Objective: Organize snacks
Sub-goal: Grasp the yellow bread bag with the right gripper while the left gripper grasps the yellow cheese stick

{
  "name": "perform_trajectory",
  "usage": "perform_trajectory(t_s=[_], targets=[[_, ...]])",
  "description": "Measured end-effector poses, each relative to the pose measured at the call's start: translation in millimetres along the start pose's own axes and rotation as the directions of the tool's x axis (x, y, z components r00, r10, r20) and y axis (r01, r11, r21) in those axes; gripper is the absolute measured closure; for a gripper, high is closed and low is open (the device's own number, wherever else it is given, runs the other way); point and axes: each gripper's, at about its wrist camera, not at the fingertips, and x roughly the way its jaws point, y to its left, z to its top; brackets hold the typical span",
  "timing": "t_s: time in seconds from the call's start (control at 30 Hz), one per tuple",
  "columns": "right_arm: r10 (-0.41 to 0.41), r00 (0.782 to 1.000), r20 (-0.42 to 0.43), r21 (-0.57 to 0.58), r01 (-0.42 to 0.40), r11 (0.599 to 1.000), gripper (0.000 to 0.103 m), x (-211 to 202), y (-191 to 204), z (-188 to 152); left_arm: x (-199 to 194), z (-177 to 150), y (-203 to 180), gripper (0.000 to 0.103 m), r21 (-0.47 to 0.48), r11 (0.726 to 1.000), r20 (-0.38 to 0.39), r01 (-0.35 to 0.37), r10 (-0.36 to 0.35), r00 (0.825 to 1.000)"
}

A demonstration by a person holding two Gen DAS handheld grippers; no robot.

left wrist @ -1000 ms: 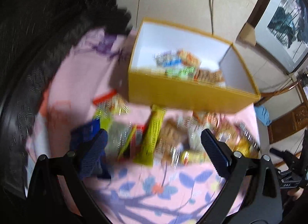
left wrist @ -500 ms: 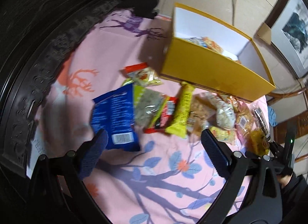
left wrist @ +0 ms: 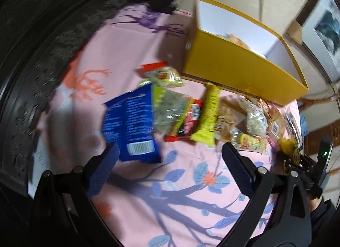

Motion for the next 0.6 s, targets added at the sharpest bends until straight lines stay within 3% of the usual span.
perform_trajectory(t_s=[0.07, 0.17, 0.27, 0.33, 0.37, 0.47, 0.6], targets=[[0.038, 0.999, -0.016, 0.008, -0.038, 0.999, 0.061, -2, -1, -2, 15, 6, -20, 0.004, 0.053, 0.998, -0.017, 0.024, -0.024, 1.0], [0.082, 0.995, -0.05, 0.012, -0.081, 0.997, 0.061, -6, 7, -6, 41, 18, -52, 0.004, 0.144, 0.99, -0.028, 0.004, 0.0, 1.0], [0.09, 0.994, -0.06, -0.01, -0.091, 0.996, 0.06, -4, 20, -17, 65, 34, -67, 0.008, 0.175, 0.984, -0.017, -0.024, 0.028, 0.999], [0.093, 0.994, -0.059, -0.004, -0.093, 0.996, 0.06, -6, 22, -19, 82, 44, -69, 0.03, 0.197, 0.979, -0.036, -0.048, 0.056, 0.998], [0.096, 0.994, -0.058, 0.002, -0.096, 0.995, 0.06, -7, 21, -18, 90, 47, -68, 0.051, 0.201, 0.978, -0.061, -0.052, 0.066, 0.996], [0.106, 0.993, -0.054, 0.023, -0.105, 0.994, 0.06, -8, 18, -17, 103, 53, -69, 0.052, 0.228, 0.972, -0.083, -0.062, 0.083, 0.993], [0.097, 0.994, -0.052, 0.025, -0.096, 0.995, 0.059, -10, 22, -17, 115, 54, -84, 0.048, 0.315, 0.943, -0.08, -0.104, 0.136, 0.987]])
